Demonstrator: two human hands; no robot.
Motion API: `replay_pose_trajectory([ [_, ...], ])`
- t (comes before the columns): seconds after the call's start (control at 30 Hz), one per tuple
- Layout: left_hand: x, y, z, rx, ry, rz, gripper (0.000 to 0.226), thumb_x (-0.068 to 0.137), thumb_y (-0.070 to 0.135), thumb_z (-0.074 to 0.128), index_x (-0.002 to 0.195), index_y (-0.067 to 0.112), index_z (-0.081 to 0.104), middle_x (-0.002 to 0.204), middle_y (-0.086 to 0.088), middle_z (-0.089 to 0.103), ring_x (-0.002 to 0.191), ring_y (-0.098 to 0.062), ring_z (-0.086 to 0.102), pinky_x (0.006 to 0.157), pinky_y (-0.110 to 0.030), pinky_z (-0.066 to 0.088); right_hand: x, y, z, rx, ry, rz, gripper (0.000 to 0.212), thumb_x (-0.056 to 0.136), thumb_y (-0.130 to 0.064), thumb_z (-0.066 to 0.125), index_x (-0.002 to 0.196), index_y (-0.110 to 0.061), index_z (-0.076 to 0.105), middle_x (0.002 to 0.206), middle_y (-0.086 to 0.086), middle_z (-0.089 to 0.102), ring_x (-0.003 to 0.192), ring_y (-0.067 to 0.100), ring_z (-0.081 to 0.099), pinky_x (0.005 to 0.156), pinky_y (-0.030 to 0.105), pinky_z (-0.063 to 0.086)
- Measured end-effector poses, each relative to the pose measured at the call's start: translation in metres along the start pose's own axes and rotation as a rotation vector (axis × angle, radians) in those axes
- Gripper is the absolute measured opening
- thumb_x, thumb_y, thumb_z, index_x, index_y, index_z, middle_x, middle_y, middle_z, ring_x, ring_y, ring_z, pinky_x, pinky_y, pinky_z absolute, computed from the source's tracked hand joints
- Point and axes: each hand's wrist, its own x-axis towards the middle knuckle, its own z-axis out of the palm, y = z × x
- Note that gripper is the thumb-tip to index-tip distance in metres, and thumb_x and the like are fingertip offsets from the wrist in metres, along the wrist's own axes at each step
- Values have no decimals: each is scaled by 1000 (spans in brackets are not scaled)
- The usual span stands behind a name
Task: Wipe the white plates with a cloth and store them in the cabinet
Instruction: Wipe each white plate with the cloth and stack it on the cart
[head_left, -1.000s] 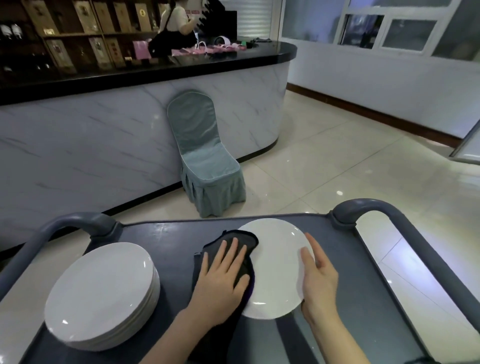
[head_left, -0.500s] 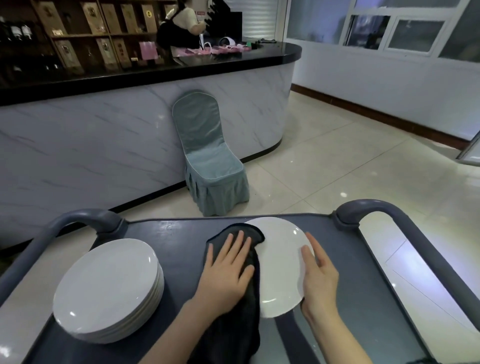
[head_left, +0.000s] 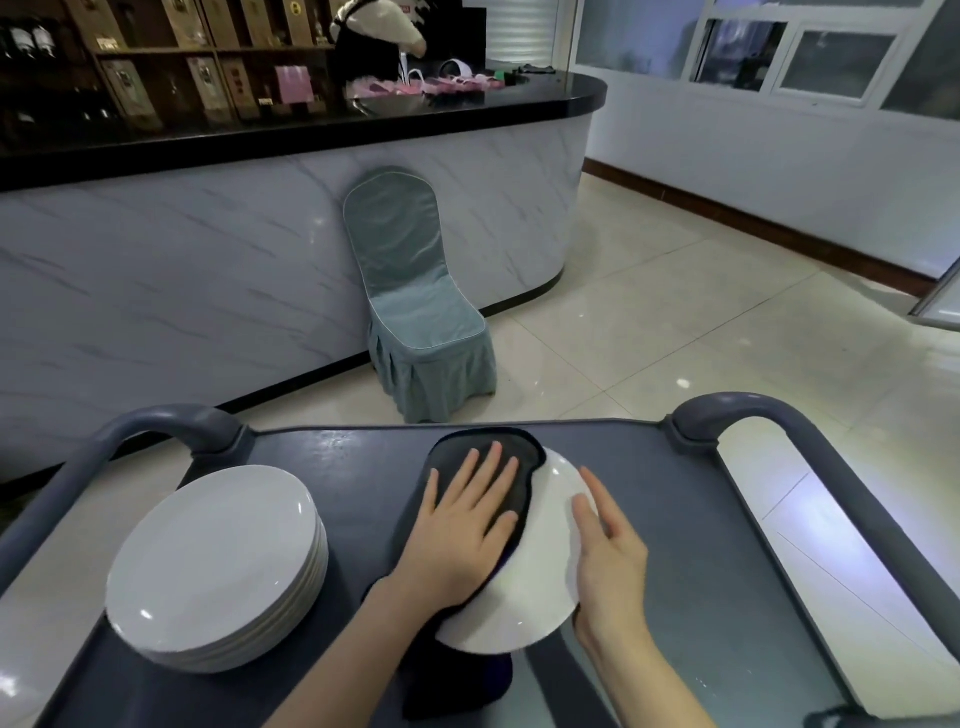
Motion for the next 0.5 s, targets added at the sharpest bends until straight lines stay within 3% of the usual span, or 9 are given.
replay_pose_trajectory([
  [0.13, -25, -18, 4, 56, -26, -96, 59, 103, 43, 22, 147, 43, -17, 154, 24, -26, 144, -4, -28, 115, -41, -22, 17, -19, -10, 6, 50, -49, 30, 99, -12, 58, 123, -28, 67, 125, -8, 68, 117, 13, 64, 105, 40, 48],
  [0.23, -45, 2, 10, -72, -104, -35, 56, 99, 47, 17, 140, 55, -21, 151, 31, -29, 140, 1, -33, 112, -40, -27, 20, -20, -10, 4, 84, -65, 28, 99, -14, 57, 112, -37, 68, 122, -11, 69, 114, 11, 65, 103, 38, 50],
  [0.33, -44, 29, 16, -130, -85, 53, 57, 93, 49, 10, 142, 54, -19, 152, 30, -29, 141, 2, -31, 114, -42, -23, 12, -9, -2, -2, 30, -61, 28, 100, -13, 55, 117, -32, 68, 121, -11, 70, 113, 7, 65, 104, 36, 48],
  [0.43, -21, 35, 12, -8, 116, 75, 62, 94, 43, 19, 154, 32, 8, 163, 11, -2, 151, -15, -5, 117, -51, -1, -2, 2, 7, -3, -90, -41, 29, 100, -11, 56, 117, -31, 69, 119, -13, 71, 116, 4, 63, 107, 34, 46],
  [0.5, -1, 24, 1, -4, 188, 21, 60, 98, 47, 19, 154, 33, 2, 162, 11, -8, 150, -12, -11, 118, -48, -5, -6, 3, 7, -64, -155, -66, 31, 99, -10, 57, 114, -35, 69, 117, -18, 71, 114, -1, 63, 104, 28, 47],
])
